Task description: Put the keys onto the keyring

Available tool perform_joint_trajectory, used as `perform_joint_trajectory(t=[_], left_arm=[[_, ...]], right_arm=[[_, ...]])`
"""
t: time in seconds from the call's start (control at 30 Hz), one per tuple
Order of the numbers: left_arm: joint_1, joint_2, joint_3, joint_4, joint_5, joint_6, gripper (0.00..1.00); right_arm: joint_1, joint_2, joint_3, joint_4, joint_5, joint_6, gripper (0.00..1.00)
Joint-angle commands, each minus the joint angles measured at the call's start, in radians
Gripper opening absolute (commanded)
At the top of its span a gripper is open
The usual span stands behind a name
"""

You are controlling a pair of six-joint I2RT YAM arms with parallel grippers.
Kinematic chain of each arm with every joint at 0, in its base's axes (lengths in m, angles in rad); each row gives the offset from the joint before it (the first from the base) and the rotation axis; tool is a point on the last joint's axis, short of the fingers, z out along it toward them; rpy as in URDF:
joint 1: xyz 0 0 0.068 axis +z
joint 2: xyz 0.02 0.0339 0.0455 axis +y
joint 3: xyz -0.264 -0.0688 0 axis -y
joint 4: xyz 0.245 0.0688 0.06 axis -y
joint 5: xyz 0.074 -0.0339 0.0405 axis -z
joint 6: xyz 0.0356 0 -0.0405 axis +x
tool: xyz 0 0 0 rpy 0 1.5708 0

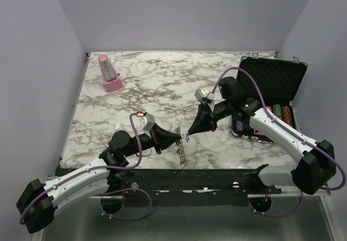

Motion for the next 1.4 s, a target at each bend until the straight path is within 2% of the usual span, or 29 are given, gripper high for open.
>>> perform_joint_trajectory(t=[0.0,0.1,0.23,0.3,0.4,0.53,0.7,0.8,0.93,1.2,1.37], left_arm=[[0.009,-0.037,-0.019,0.031,-0.015,0.049,0.00],[0.004,-0.054,-0.033,0.067,0.090,0.199,0.00],[0.004,-0.140,-0.013,-0.063,0.144,0.501,0.00],[0.004,-0.166,0.022,-0.146,0.152,0.600,0.00],[0.004,-0.146,0.071,-0.228,0.160,0.677,0.00],[0.004,-0.094,0.088,-0.202,0.152,0.708,0.00],[0.004,-0.043,0.089,-0.151,0.123,0.676,0.00],[0.004,-0.033,0.091,-0.134,0.073,0.608,0.00],[0.004,-0.037,0.076,-0.098,-0.013,0.444,0.00],[0.004,-0.042,0.053,-0.065,-0.121,0.102,0.00],[0.004,-0.054,0.031,-0.059,-0.133,0.016,0.00]], right_arm=[[0.008,0.001,0.023,-0.042,-0.022,-0.035,0.00],[0.006,0.002,0.055,-0.157,-0.046,-0.169,0.00],[0.004,-0.001,0.117,-0.386,-0.028,-0.401,0.00],[0.003,-0.003,0.124,-0.420,0.001,-0.464,0.00],[0.003,0.013,0.121,-0.435,0.008,-0.524,0.00],[0.007,0.040,0.117,-0.504,-0.028,-0.676,0.00],[0.011,0.063,0.144,-0.537,0.015,-0.771,0.00],[0.018,0.074,0.177,-0.471,0.076,-0.667,0.00],[0.035,0.090,0.216,-0.372,0.191,-0.483,0.01],[0.035,0.085,0.200,-0.283,0.196,-0.337,0.00],[0.035,0.086,0.177,-0.219,0.153,-0.233,0.00]])
